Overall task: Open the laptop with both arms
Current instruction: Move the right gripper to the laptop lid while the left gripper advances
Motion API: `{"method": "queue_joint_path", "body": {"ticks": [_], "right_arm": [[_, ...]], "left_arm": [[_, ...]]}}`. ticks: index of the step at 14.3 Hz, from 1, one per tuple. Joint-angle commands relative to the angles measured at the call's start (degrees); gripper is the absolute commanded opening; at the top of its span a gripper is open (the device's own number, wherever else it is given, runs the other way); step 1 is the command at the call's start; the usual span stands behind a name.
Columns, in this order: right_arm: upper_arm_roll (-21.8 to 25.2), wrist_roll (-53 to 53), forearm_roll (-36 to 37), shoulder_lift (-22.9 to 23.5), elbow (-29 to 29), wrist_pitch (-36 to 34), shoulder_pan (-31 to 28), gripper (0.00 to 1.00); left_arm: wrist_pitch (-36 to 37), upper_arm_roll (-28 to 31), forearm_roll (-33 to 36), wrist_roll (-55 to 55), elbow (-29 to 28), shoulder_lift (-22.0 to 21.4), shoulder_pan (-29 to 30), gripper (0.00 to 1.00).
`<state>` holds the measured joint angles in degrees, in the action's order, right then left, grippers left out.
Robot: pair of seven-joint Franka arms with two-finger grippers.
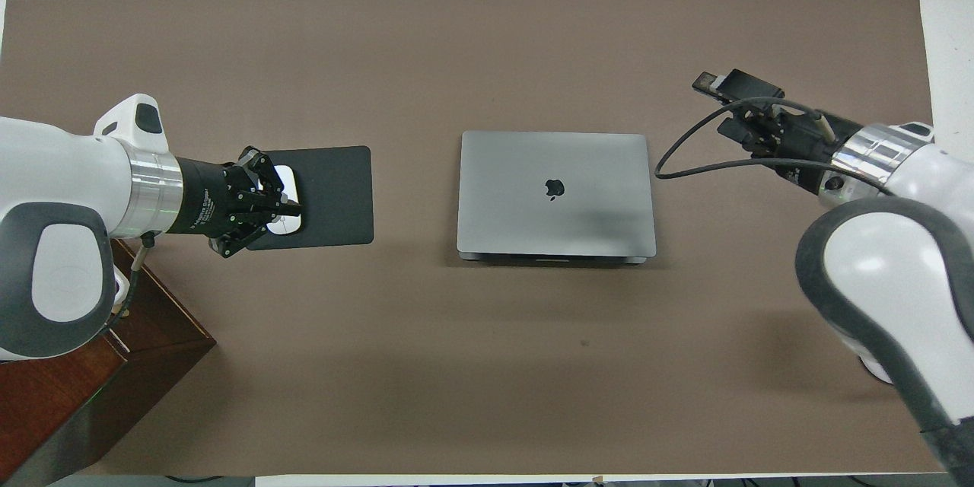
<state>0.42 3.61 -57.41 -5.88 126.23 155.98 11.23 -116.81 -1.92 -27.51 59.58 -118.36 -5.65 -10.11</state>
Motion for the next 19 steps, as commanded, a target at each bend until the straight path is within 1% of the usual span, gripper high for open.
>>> {"method": "queue_joint_path", "body": {"ticks": [1, 4, 6, 8, 9, 11, 13, 15, 16, 17, 19], "right_arm": [[-0.16, 4.64, -4.01, -3.78, 5.59, 4.93, 3.17, 0.99], [-0.25, 9.11, -11.31, -5.01, 7.35, 9.24, 7.73, 0.99], [-0.25, 14.64, -11.94, -5.63, 8.93, 11.88, 10.99, 0.99], [-0.34, 16.86, -12.37, -5.63, 11.65, 16.26, 14.94, 0.99], [-0.34, 17.30, -14.38, -5.20, 12.19, 18.03, 16.78, 0.99], [-0.34, 16.95, -19.04, -4.84, 12.28, 18.83, 18.90, 1.00], [-0.34, 17.04, -23.43, -4.23, 12.89, 19.27, 21.01, 1.00], [-0.34, 16.87, -27.04, -2.65, 14.03, 21.37, 24.43, 1.00], [-0.34, 16.43, -28.10, -1.51, 14.47, 22.95, 25.58, 1.00], [-0.34, 16.25, -28.98, -0.80, 14.57, 24.01, 25.85, 1.00], [-0.34, 16.51, -29.34, 0.34, 14.57, 24.02, 25.86, 1.00]], "left_arm": [[-2.81, 0.52, -6.38, 1.76, -3.18, -0.32, -0.61, 0.00], [-7.46, 0.43, -14.39, 1.76, -8.10, -0.85, -0.70, 0.00], [-8.86, 0.43, -20.62, 1.76, -10.73, -0.33, -0.70, 0.00], [-14.12, 0.43, -23.98, 1.76, -14.07, -0.41, -1.83, 0.00], [-16.85, 0.43, -26.35, 1.76, -15.04, -0.41, -3.67, 0.00], [-20.28, 0.43, -33.80, 1.76, -16.89, -0.06, -4.65, 0.00], [-22.58, 0.43, -43.11, 1.94, -17.95, 2.21, -5.97, 0.00], [-25.38, 0.43, -50.50, 1.94, -18.13, 4.85, -9.47, 0.00], [-26.79, 0.43, -54.11, 1.94, -18.04, 5.99, -10.01, 0.00], [-27.24, 0.43, -57.01, 1.85, -17.87, 7.31, -10.62, 0.00], [-28.64, 0.43, -60.54, 1.77, -17.60, 9.33, -12.11, 0.00]]}}
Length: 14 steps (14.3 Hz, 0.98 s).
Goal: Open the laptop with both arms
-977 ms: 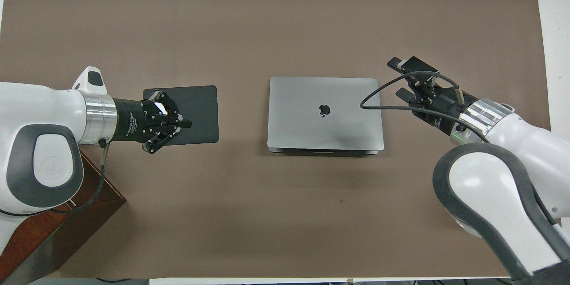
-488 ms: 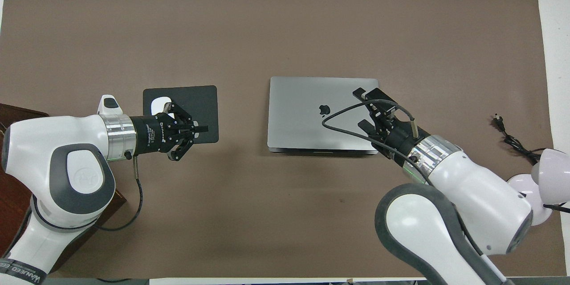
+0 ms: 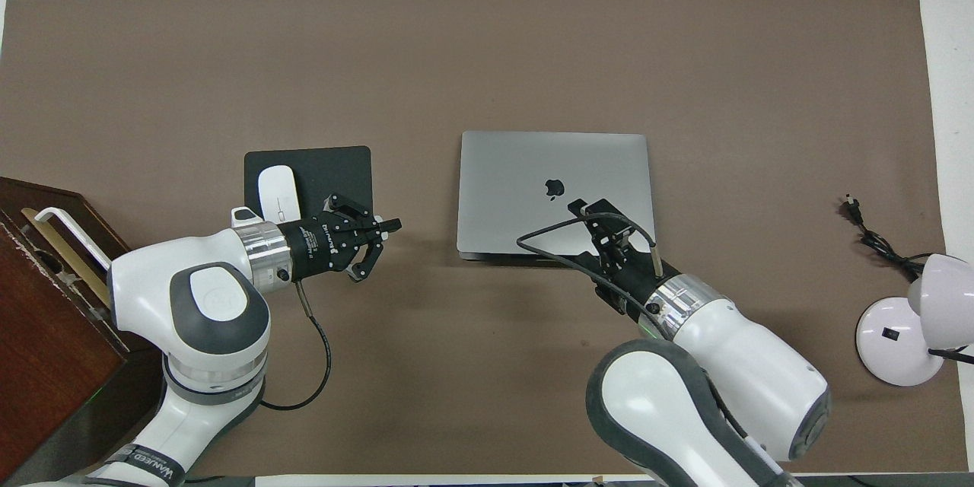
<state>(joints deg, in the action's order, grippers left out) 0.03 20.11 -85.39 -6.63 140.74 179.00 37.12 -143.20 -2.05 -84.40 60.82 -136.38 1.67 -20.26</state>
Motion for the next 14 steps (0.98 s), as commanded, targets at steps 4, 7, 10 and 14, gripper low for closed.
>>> {"method": "queue_joint_path", "body": {"ticks": [4, 7, 10, 14], "right_arm": [[0.06, 0.28, -1.36, 2.32, 0.76, 0.74, -0.03, 1.00], [0.06, 0.19, -1.36, 2.68, 1.72, 0.56, -0.12, 1.00], [0.06, 0.19, -1.44, 2.59, 2.25, 0.30, -0.12, 1.00], [0.06, 0.10, -1.44, 3.20, 2.25, -0.67, -0.30, 1.00]], "left_arm": [[-2.70, 0.56, -10.33, 0.44, 2.16, 5.79, -2.76, 0.00], [-5.24, 0.56, -14.82, 0.35, 3.48, 7.47, -5.92, 0.00], [-7.44, 0.56, -16.32, 0.18, 4.10, 7.91, -8.20, 0.00], [-8.49, 0.56, -17.19, -0.08, 4.36, 8.00, -9.53, 0.00]]}}
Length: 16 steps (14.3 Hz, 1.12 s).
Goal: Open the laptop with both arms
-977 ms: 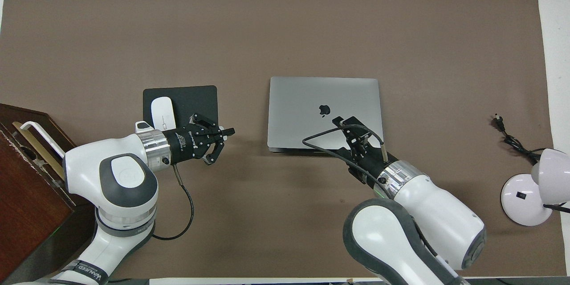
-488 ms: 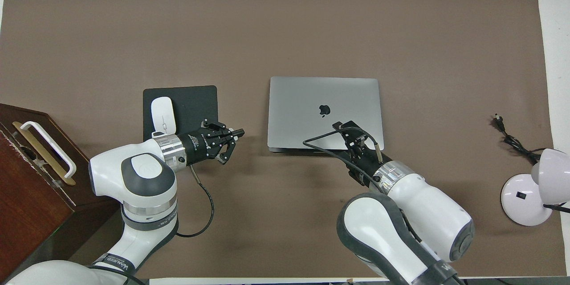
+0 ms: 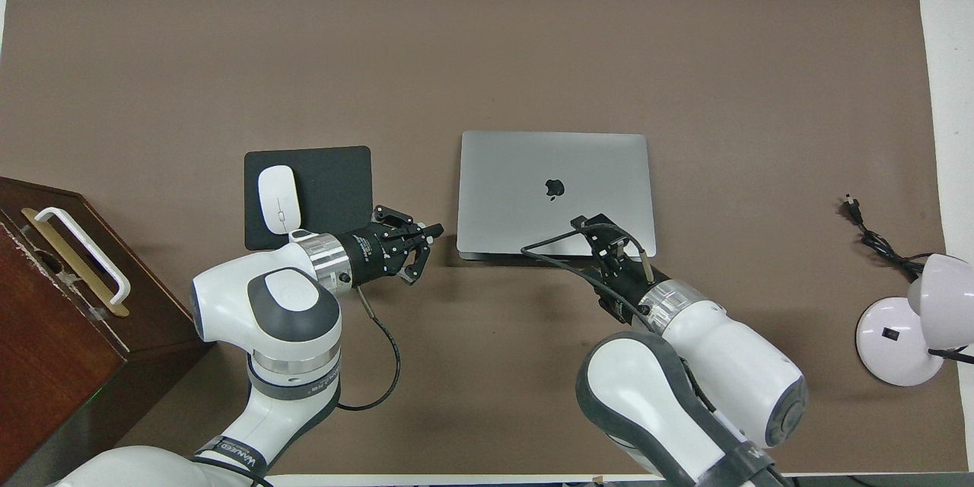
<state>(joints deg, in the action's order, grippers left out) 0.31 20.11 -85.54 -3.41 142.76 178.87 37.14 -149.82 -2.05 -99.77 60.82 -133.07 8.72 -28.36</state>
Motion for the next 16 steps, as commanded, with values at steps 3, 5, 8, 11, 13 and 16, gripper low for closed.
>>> {"method": "queue_joint_path", "body": {"ticks": [3, 5, 8, 11, 13, 16], "right_arm": [[-0.22, 0.02, -1.29, 0.06, 0.24, -0.54, -0.32, 1.00], [-0.22, 0.01, -1.29, 0.07, 0.24, -0.54, -0.32, 1.00], [-0.22, 0.01, -1.29, 0.07, 0.15, -0.54, -0.32, 1.00], [-0.13, -0.07, -1.29, 0.07, 0.15, -0.54, -0.32, 1.00], [-0.22, -0.07, -1.29, 0.07, 0.15, -0.54, -0.32, 1.00], [-0.22, -0.07, -1.29, 0.15, 0.15, -0.54, -0.32, 1.00]], "left_arm": [[-5.04, 0.56, -2.09, -0.08, 2.20, 2.35, -3.72, 0.00], [-5.13, 0.56, -2.09, -0.17, 2.29, 2.36, -3.81, 0.00], [-5.30, 0.56, -2.79, -0.26, 2.38, 2.53, -5.56, 0.00], [-7.41, 0.56, -3.76, -1.05, 2.38, 3.23, -7.75, 0.00], [-7.50, 0.56, -4.11, -1.14, 2.29, 3.32, -7.94, 0.00], [-7.59, 0.56, -4.46, -1.14, 2.38, 3.41, -8.46, 0.00]]}}
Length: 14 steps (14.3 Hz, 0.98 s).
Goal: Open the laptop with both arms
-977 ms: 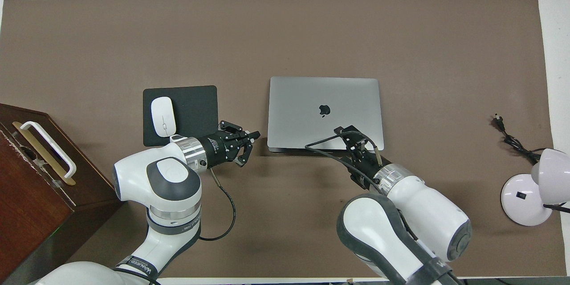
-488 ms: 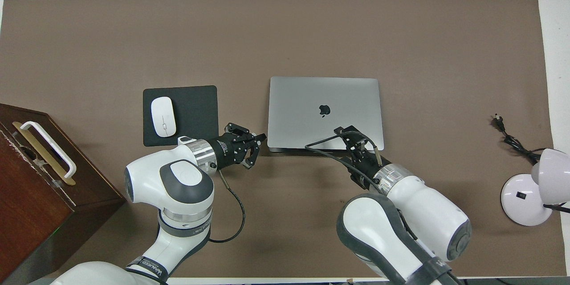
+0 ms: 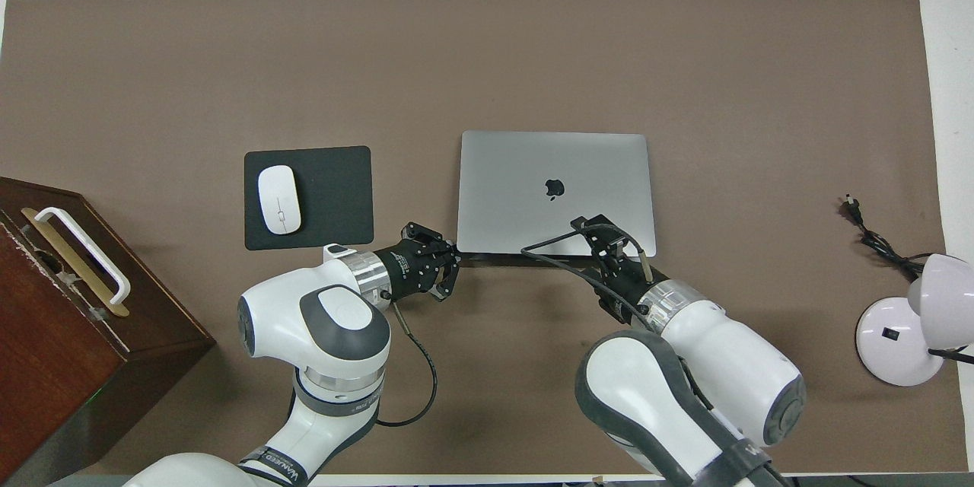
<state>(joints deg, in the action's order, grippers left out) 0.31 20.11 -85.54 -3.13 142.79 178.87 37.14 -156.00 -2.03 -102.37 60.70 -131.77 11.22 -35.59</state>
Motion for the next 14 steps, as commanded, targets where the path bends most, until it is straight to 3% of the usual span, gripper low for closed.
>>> {"method": "queue_joint_path", "body": {"ticks": [1, 14], "right_arm": [[-0.22, -0.07, -1.29, -0.12, 0.12, -0.54, -0.32, 1.00], [-0.05, -0.60, -1.29, 2.68, -1.28, -1.59, -1.19, 1.00]], "left_arm": [[-1.42, 0.53, -2.04, -1.02, 1.08, 0.91, -1.50, 0.00], [-2.91, 0.53, -3.09, -2.94, 2.75, 3.63, -2.55, 0.00]]}}
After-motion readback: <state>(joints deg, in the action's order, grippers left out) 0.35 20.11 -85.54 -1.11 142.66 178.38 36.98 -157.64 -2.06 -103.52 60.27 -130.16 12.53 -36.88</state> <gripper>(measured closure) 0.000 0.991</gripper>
